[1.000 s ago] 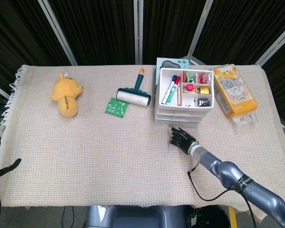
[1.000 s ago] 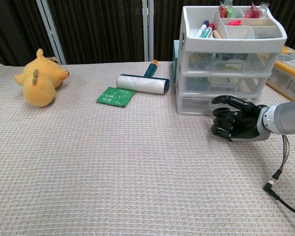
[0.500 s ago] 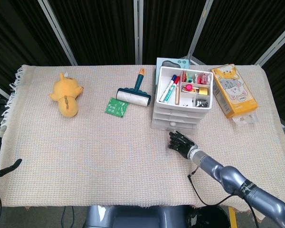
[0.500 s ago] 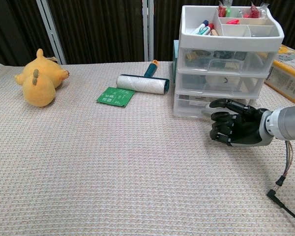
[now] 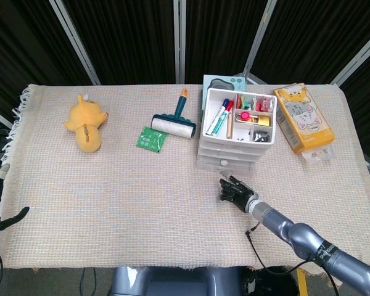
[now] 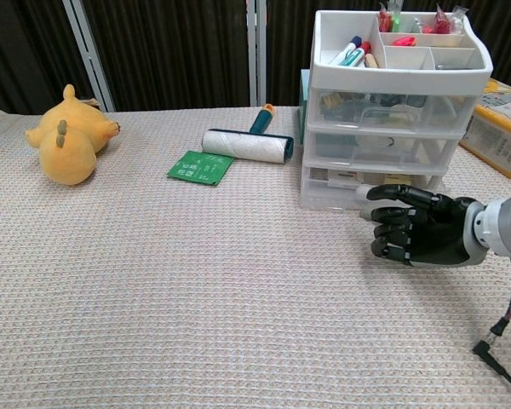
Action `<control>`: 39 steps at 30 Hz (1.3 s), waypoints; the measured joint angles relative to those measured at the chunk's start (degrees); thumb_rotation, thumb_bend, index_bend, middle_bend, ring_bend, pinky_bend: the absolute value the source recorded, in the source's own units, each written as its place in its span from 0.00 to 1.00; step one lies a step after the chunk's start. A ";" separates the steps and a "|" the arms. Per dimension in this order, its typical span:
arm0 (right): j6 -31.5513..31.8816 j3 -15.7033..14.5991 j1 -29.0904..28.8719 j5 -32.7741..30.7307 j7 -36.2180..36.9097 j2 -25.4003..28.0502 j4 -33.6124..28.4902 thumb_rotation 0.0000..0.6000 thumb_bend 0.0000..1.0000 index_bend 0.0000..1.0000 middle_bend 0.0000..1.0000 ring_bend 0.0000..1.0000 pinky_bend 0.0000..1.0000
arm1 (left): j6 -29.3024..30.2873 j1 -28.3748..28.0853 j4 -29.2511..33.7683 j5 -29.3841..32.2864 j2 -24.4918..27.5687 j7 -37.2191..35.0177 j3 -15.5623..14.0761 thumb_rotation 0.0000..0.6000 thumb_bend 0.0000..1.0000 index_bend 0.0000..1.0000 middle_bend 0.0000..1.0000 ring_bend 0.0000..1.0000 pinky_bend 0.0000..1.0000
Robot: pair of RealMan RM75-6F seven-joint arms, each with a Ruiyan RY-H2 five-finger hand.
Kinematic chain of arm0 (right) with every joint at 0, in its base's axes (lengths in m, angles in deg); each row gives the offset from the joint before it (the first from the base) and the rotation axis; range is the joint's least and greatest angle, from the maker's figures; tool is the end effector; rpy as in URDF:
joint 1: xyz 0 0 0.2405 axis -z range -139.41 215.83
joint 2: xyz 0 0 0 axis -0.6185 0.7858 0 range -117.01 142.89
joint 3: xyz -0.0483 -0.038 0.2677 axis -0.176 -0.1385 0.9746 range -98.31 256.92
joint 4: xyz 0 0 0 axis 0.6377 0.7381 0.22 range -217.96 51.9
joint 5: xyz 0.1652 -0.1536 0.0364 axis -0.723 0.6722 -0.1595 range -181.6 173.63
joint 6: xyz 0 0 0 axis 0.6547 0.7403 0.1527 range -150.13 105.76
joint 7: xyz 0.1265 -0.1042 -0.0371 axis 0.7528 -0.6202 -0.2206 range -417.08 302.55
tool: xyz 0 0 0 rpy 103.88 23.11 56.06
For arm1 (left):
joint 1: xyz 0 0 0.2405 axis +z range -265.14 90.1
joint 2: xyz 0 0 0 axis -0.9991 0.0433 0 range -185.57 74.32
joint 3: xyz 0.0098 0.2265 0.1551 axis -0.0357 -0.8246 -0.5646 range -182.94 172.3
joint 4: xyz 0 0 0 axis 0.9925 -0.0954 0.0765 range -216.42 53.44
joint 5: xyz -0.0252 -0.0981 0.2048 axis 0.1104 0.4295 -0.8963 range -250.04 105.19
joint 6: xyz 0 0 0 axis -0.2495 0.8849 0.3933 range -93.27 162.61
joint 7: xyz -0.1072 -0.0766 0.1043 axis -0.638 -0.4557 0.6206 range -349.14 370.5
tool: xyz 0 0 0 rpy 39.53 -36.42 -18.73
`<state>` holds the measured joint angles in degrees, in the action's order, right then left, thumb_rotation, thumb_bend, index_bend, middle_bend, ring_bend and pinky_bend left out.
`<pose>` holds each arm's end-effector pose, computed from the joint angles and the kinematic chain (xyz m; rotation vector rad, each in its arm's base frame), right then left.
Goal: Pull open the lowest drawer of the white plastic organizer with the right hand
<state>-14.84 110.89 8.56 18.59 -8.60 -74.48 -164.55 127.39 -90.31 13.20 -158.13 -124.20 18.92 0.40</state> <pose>-0.2150 -0.3642 -0.0693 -0.0045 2.9560 -1.0326 -0.3152 0.2041 0.1499 -1.2582 -0.7820 -0.9573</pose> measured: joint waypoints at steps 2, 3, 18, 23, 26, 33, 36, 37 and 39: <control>0.59 0.02 0.78 0.88 -0.36 0.21 -1.34 1.00 0.37 0.08 0.86 0.85 0.70 | 0.01 0.02 0.00 0.00 0.00 0.04 -0.01 1.00 0.07 0.00 0.00 0.00 0.00; 0.92 0.03 1.13 1.36 -0.61 0.32 -2.04 1.00 0.37 0.08 0.86 0.85 0.70 | 0.03 0.03 0.00 -0.01 -0.01 0.06 -0.02 1.00 0.07 0.00 0.00 0.00 0.00; 14.14 0.44 8.68 15.94 -9.38 4.08 -19.20 1.00 0.35 0.08 0.85 0.85 0.70 | 0.82 0.44 0.36 -0.68 0.15 -0.06 -0.26 1.00 0.07 0.00 0.00 0.00 0.00; 20.11 -1.51 6.41 17.31 -14.60 5.19 -19.03 1.00 0.35 0.09 0.85 0.85 0.70 | 0.67 0.42 0.41 -0.63 0.25 0.03 -0.25 1.00 0.07 0.00 0.00 0.00 0.00; 23.32 -2.83 4.52 17.13 -17.63 5.69 -18.31 1.00 0.35 0.10 0.85 0.85 0.70 | 0.79 0.47 0.44 -0.64 0.28 -0.03 -0.22 1.00 0.07 0.00 0.00 0.00 0.00; 27.19 -5.83 0.33 11.57 -22.07 6.72 -16.41 1.00 0.35 0.14 0.85 0.85 0.70 | 0.54 0.38 0.50 -0.78 0.33 0.06 -0.33 1.00 0.07 0.00 0.00 0.00 0.00; 27.13 -6.68 -1.24 8.47 -22.47 6.77 -14.57 1.00 0.35 0.15 0.85 0.85 0.70 | 0.49 0.39 0.52 -0.76 0.39 -0.10 -0.34 1.00 0.07 0.00 0.00 0.00 0.00; 26.96 -6.89 -1.63 7.73 -22.50 6.77 -14.03 1.00 0.35 0.15 0.85 0.85 0.70 | 0.47 0.40 0.51 -0.71 0.39 -0.14 -0.32 1.00 0.07 0.00 0.00 0.00 0.00; 26.50 -7.32 -2.37 6.51 -22.54 6.73 -12.92 1.00 0.35 0.15 0.85 0.85 0.70 | 0.37 0.36 0.49 -0.66 0.39 -0.15 -0.31 1.00 0.07 0.00 0.00 0.00 0.00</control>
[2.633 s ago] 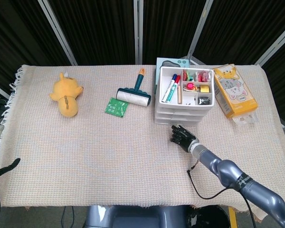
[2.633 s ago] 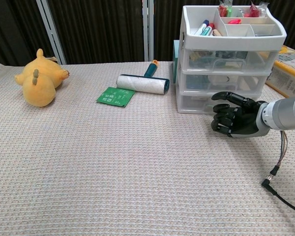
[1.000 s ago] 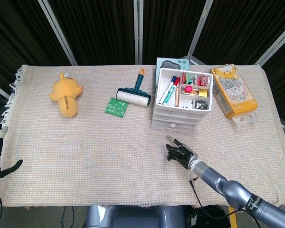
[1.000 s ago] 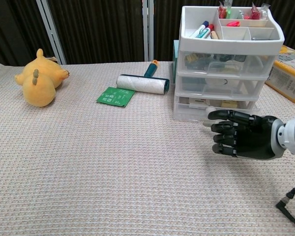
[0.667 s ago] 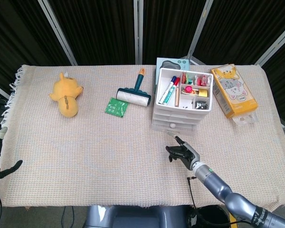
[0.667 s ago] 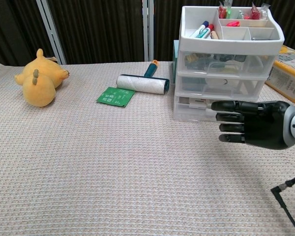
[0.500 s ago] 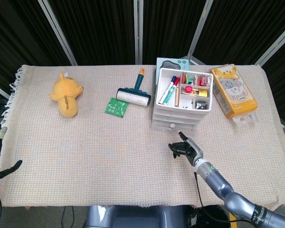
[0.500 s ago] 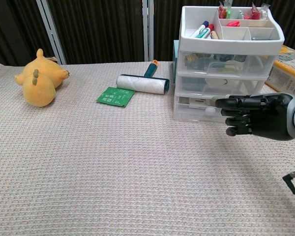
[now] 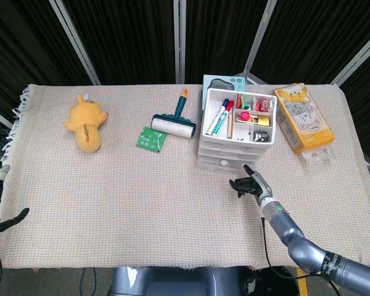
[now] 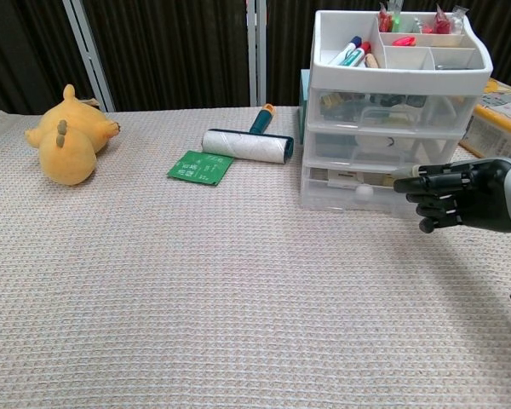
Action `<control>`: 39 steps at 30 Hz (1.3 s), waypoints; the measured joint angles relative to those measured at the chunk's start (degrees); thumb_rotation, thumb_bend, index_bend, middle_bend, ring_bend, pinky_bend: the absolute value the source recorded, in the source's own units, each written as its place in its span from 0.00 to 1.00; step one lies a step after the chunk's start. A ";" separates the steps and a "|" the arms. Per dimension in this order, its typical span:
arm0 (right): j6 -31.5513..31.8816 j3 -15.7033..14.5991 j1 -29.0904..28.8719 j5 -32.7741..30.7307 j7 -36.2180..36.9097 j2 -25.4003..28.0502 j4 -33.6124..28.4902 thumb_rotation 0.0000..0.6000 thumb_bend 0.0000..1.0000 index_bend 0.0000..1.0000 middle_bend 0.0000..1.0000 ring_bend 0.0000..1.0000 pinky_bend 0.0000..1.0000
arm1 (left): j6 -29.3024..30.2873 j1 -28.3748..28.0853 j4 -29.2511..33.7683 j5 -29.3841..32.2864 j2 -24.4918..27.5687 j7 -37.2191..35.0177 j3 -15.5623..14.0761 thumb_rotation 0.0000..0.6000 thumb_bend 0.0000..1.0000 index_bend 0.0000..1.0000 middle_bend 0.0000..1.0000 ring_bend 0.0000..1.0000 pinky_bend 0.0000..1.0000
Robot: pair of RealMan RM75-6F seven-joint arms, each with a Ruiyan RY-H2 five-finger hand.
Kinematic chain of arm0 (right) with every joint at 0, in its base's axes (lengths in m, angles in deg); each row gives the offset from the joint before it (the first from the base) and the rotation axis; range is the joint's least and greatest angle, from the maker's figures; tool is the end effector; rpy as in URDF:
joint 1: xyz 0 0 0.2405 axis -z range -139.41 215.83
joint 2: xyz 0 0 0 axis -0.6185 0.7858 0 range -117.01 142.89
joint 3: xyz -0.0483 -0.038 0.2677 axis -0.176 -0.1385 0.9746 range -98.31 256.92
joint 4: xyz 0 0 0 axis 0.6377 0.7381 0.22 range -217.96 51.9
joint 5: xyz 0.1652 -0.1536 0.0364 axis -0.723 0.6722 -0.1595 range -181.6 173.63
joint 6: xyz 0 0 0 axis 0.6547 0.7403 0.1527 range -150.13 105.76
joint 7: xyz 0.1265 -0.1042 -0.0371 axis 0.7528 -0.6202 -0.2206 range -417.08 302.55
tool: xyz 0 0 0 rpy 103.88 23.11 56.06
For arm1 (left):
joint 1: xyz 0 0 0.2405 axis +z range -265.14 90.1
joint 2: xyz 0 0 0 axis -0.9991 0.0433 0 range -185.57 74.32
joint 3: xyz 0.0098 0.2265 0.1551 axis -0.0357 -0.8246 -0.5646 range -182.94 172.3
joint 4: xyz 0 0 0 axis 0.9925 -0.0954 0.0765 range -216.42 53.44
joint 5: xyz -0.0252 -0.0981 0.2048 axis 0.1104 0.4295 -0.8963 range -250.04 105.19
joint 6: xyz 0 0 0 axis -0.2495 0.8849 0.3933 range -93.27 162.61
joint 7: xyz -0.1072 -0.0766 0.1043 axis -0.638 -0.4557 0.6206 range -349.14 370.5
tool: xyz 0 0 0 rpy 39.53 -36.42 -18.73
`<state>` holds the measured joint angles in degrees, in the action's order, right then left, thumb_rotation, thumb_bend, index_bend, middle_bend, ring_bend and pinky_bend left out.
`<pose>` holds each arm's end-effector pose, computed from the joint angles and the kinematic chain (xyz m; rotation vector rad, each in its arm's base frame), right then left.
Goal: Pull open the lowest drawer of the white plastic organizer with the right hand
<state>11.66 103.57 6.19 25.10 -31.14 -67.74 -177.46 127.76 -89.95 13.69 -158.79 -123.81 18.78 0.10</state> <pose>-0.2152 -0.3644 -0.0237 0.6934 -2.4177 1.1377 -0.3136 0.2009 0.1510 -1.2621 -0.7820 -0.9630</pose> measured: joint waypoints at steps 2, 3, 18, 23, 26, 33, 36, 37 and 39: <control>-0.42 -0.39 -0.74 -0.93 -0.02 -0.16 1.22 1.00 0.35 0.15 0.85 0.85 0.70 | -0.12 -0.06 -0.03 0.02 -0.03 0.16 0.00 1.00 0.07 0.00 0.00 0.00 0.00; -0.52 -0.51 -0.98 -1.16 -0.01 -0.27 1.67 1.00 0.35 0.15 0.85 0.85 0.70 | -0.13 -0.08 -0.04 0.00 -0.05 0.19 -0.01 1.00 0.07 0.00 0.00 0.00 0.00; -2.94 -2.64 -3.03 -3.23 0.09 -1.43 6.14 1.00 0.35 0.34 0.85 0.85 0.70 | -0.25 -0.10 0.04 -0.12 -0.02 0.30 -0.11 1.00 0.07 0.00 0.00 0.00 0.00; -2.85 -3.88 -3.06 -2.50 -0.72 -1.10 5.01 1.00 0.35 0.34 0.85 0.85 0.70 | -0.22 -0.04 0.15 -0.39 0.12 -0.09 -0.27 1.00 0.07 0.00 0.00 0.00 0.00; -2.49 -4.75 -3.00 -1.69 -1.52 -0.71 3.75 1.00 0.35 0.34 0.85 0.85 0.70 | -0.29 -0.06 0.17 -0.56 0.16 -0.04 -0.39 1.00 0.07 0.00 0.00 0.00 0.00; -0.77 -6.65 -2.35 0.50 -3.08 0.25 -0.16 1.00 0.35 0.34 0.85 0.85 0.70 | -0.12 0.00 0.23 -0.79 0.09 0.16 -0.49 1.00 0.07 0.00 0.00 0.00 0.00; -0.45 -7.13 -2.04 1.18 -3.27 0.51 -1.20 1.00 0.35 0.34 0.85 0.85 0.70 | -0.16 -0.02 0.25 -0.96 0.07 0.33 -0.57 1.00 0.07 0.00 0.00 0.00 0.00; -0.43 -7.25 -1.92 1.48 -3.30 0.62 -1.63 1.00 0.35 0.34 0.85 0.85 0.70 | -0.12 -0.02 0.27 -1.02 0.05 0.39 -0.59 1.00 0.07 0.00 0.00 0.00 0.00; -0.34 -7.41 -1.72 2.05 -3.35 0.80 -2.24 1.00 0.35 0.34 0.85 0.85 0.70 | -0.03 0.01 0.32 -1.06 0.03 0.37 -0.58 1.00 0.07 0.00 0.00 0.00 0.00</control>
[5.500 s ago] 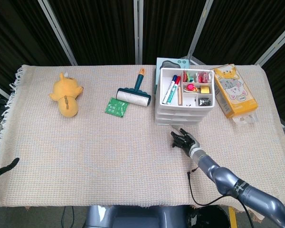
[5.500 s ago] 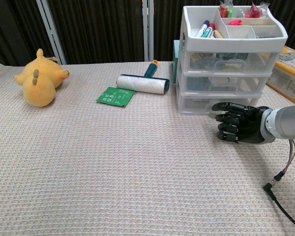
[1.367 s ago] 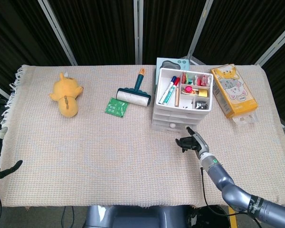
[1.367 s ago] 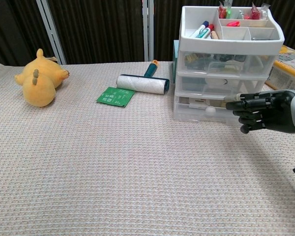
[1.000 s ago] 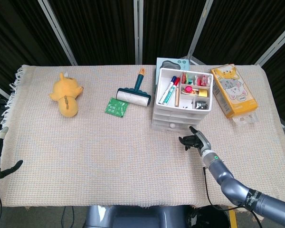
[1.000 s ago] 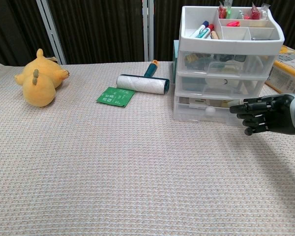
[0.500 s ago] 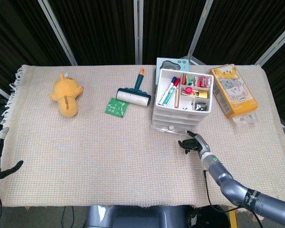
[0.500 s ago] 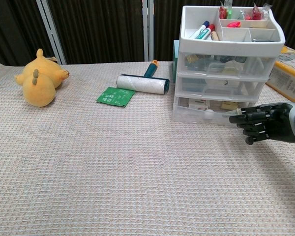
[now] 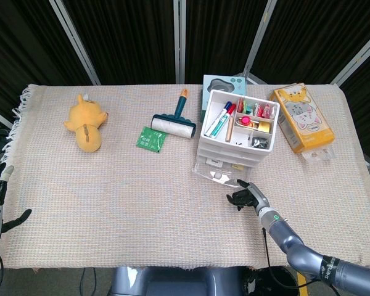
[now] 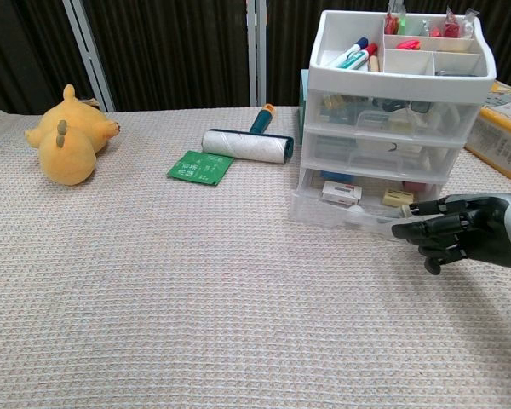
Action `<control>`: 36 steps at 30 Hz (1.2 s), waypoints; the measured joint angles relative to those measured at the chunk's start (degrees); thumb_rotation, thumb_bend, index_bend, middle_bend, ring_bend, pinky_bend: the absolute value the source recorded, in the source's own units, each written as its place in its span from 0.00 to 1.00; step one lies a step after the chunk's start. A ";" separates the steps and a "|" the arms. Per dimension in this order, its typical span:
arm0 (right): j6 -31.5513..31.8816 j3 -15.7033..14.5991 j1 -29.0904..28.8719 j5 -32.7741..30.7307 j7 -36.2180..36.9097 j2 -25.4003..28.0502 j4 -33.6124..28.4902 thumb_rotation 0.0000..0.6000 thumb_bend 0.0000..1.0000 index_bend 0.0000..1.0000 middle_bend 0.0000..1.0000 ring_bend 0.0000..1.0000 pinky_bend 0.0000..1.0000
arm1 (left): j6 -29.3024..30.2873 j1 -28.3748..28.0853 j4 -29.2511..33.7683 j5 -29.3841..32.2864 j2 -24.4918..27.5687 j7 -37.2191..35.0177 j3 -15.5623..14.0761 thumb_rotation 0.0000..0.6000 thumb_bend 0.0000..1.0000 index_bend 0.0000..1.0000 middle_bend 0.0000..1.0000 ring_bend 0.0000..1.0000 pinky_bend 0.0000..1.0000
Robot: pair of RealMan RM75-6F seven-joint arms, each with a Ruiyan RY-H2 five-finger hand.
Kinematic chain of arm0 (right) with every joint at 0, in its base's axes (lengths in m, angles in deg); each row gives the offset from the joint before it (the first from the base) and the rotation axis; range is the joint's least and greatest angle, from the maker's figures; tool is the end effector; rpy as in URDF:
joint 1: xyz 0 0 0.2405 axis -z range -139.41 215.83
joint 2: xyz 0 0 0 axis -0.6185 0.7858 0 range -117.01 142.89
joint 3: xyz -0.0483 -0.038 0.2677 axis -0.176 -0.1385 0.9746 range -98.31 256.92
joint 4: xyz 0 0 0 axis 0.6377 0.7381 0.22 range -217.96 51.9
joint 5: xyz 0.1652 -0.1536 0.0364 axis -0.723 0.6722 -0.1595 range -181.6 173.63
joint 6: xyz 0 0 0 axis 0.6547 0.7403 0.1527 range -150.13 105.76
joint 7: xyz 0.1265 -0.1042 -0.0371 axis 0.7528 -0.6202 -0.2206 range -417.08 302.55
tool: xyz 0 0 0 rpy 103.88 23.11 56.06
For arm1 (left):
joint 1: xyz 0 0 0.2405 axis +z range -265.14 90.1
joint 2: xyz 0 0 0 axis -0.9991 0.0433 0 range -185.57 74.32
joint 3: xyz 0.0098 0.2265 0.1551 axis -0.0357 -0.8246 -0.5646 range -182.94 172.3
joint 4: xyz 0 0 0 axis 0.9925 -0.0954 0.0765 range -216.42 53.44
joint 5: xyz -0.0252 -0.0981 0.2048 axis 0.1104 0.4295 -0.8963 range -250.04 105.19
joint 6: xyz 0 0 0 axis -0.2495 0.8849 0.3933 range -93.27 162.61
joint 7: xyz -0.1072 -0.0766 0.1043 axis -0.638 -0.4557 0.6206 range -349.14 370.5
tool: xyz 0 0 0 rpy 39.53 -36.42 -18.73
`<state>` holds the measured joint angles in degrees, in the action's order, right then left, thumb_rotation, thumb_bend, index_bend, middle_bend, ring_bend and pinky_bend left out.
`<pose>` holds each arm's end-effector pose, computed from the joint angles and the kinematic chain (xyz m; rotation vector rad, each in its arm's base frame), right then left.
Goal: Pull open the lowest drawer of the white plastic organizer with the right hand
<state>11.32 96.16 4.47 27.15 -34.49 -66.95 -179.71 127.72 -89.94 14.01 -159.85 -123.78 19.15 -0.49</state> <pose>-0.2189 -0.3322 -0.0448 0.8936 -2.4074 0.9609 -0.3104 0.1988 0.1480 -1.2835 -0.7807 -0.9665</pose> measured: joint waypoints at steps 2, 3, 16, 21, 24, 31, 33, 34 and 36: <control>-0.01 -0.17 0.29 0.46 0.08 0.28 -0.85 1.00 0.35 0.34 0.85 0.85 0.70 | -0.02 0.00 0.01 0.06 0.00 0.01 0.03 1.00 0.07 0.00 0.00 0.00 0.00; -0.09 -0.24 0.43 0.66 0.15 0.46 -1.25 1.00 0.35 0.34 0.85 0.85 0.70 | -0.07 -0.02 0.02 0.09 0.00 0.04 0.04 1.00 0.07 0.00 0.00 0.00 0.00; -1.54 -1.88 2.08 3.96 0.92 3.08 -5.40 1.00 0.35 0.34 0.85 0.85 0.70 | -0.01 0.02 0.06 0.00 -0.05 0.26 0.00 1.00 0.07 0.00 0.00 0.00 0.00; -1.98 -2.20 2.49 4.99 1.52 3.49 -6.04 1.00 0.35 0.33 0.85 0.85 0.70 | -0.04 0.01 0.13 0.01 -0.07 0.37 -0.01 1.00 0.07 0.00 0.00 0.00 0.00; -2.17 -2.32 2.81 5.87 1.91 3.72 -6.45 1.00 0.35 0.31 0.85 0.85 0.70 | -0.15 -0.03 0.15 0.09 -0.09 0.50 0.02 1.00 0.07 0.00 0.00 0.00 0.00; -1.94 -2.43 3.66 8.18 2.87 3.84 -7.22 1.00 0.31 0.16 0.84 0.84 0.69 | -0.22 -0.05 0.15 0.19 -0.09 0.47 0.05 1.00 0.07 0.00 0.00 0.00 0.00; -1.68 -2.39 3.93 8.89 3.06 3.83 -7.43 1.00 0.28 0.11 0.83 0.83 0.68 | -0.21 -0.04 0.14 0.18 -0.07 0.42 0.05 1.00 0.07 0.00 0.00 0.00 0.00; -1.54 -2.45 4.11 9.63 3.05 3.90 -7.66 1.00 0.28 0.09 0.83 0.83 0.68 | -0.21 -0.04 0.13 0.19 -0.06 0.40 0.07 1.00 0.07 0.00 0.00 0.00 0.00; -1.45 -2.54 4.30 10.42 3.03 4.04 -7.96 1.00 0.26 0.07 0.82 0.82 0.67 | -0.25 -0.05 0.13 0.21 -0.04 0.38 0.06 1.00 0.07 0.00 0.00 0.00 0.00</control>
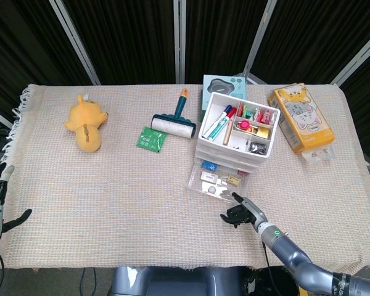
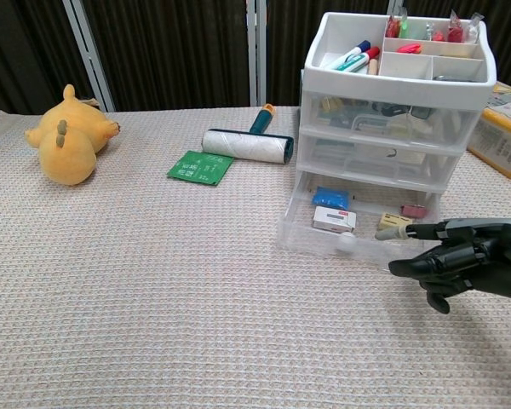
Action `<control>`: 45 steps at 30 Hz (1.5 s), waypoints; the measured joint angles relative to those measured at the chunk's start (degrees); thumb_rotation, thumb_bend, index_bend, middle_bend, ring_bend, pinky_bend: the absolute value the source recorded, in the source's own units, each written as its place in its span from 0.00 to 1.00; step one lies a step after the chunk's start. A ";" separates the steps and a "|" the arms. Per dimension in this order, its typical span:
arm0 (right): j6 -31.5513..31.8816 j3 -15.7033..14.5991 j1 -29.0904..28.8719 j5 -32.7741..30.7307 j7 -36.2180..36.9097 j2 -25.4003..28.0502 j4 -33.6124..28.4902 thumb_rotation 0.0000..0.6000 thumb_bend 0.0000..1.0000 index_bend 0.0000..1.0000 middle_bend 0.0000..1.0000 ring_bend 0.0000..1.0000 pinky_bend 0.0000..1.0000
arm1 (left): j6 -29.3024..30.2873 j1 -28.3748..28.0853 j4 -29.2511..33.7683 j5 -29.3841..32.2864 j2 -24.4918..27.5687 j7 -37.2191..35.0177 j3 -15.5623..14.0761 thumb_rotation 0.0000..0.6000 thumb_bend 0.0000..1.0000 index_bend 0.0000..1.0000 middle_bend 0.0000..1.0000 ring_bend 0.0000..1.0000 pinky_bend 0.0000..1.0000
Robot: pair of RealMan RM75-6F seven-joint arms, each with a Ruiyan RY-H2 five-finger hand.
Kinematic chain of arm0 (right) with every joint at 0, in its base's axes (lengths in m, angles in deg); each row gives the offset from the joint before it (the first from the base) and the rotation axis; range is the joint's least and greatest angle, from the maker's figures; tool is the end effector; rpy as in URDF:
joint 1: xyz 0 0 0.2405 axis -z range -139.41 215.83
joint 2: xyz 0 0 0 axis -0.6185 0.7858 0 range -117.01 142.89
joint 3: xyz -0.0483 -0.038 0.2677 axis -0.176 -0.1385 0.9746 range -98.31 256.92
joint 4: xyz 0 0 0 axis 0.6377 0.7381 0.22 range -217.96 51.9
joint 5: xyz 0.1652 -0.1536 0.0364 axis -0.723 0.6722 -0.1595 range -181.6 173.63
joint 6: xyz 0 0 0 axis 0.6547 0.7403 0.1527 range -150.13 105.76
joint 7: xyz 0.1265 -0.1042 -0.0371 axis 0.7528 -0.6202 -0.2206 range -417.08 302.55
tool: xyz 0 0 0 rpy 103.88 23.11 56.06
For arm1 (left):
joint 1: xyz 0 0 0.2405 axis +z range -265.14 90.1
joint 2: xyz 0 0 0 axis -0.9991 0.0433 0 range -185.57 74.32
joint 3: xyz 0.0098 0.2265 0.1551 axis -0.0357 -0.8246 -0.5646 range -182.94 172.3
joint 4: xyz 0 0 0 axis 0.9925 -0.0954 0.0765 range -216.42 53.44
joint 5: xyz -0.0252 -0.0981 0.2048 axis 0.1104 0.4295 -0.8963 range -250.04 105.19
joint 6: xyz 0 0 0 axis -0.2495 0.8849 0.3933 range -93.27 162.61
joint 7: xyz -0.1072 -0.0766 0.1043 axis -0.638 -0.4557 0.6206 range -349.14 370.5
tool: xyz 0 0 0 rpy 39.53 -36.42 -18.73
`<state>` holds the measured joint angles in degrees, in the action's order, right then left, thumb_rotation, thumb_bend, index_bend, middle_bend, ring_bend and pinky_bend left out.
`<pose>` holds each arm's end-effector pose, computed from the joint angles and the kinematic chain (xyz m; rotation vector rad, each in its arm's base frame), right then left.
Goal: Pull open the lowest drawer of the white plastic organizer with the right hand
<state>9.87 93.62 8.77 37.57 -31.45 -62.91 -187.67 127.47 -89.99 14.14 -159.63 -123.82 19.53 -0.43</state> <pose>-0.2079 -0.2899 -0.0382 1.0350 -2.4584 0.9305 -0.3104 0.1993 0.1473 -1.2843 -0.7819 -0.9601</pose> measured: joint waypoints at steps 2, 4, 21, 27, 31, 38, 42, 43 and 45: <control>0.27 -0.05 0.42 1.08 0.13 0.22 -0.65 1.00 0.26 0.06 0.81 0.82 0.66 | -0.01 -0.02 -0.01 0.00 0.00 -0.01 0.03 1.00 0.07 0.00 0.00 0.00 0.00; 0.66 -0.12 0.90 2.12 0.25 0.47 -1.52 1.00 0.25 0.06 0.81 0.82 0.66 | 0.04 -0.01 -0.01 -0.03 0.01 -0.03 0.03 1.00 0.07 0.00 0.00 0.00 0.00; 18.41 -0.47 -0.53 6.06 -17.44 0.75 -8.24 1.00 0.02 0.29 0.95 0.93 0.68 | 1.11 0.45 0.04 -0.17 0.36 -1.03 0.28 1.00 0.07 0.00 0.00 0.00 0.00; 27.64 -0.41 -4.47 3.54 -32.45 -2.44 -6.61 1.00 0.00 0.30 0.95 0.93 0.68 | 2.03 0.78 -0.02 -0.88 0.47 -1.39 0.19 1.00 0.07 0.00 0.00 0.00 0.00; 33.11 -1.15 -7.32 3.06 -43.27 -5.43 -3.54 1.00 0.00 0.33 0.95 0.93 0.68 | 2.58 1.02 -0.06 -1.27 0.52 -1.62 0.15 1.00 0.07 0.00 0.00 0.00 0.00; 37.40 -3.72 -10.48 7.12 -52.46 -10.67 6.49 1.00 0.00 0.28 0.95 0.93 0.68 | 3.26 1.32 -0.17 -1.67 0.64 -2.18 0.16 1.00 0.07 0.00 0.00 0.00 0.00; 36.95 -5.74 -11.09 14.13 -51.85 -11.88 10.77 1.00 0.00 0.30 0.95 0.93 0.68 | 3.27 1.35 -0.30 -1.69 0.68 -2.49 0.22 1.00 0.07 0.00 0.00 0.00 0.00; 36.92 -6.25 -11.19 16.16 -51.52 -12.15 11.98 1.00 0.00 0.31 0.95 0.93 0.68 | 3.18 1.33 -0.31 -1.69 0.69 -2.49 0.21 1.00 0.07 0.00 0.00 0.00 0.00; 36.88 -7.46 -11.41 21.19 -50.50 -12.79 15.48 1.00 0.00 0.31 0.95 0.93 0.68 | 3.02 1.27 -0.32 -1.67 0.69 -2.47 0.19 1.00 0.07 0.00 0.00 0.00 0.00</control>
<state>46.75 86.17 -2.64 58.76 -81.96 -75.70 -172.19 130.49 -88.71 13.82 -161.30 -123.13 17.06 -0.23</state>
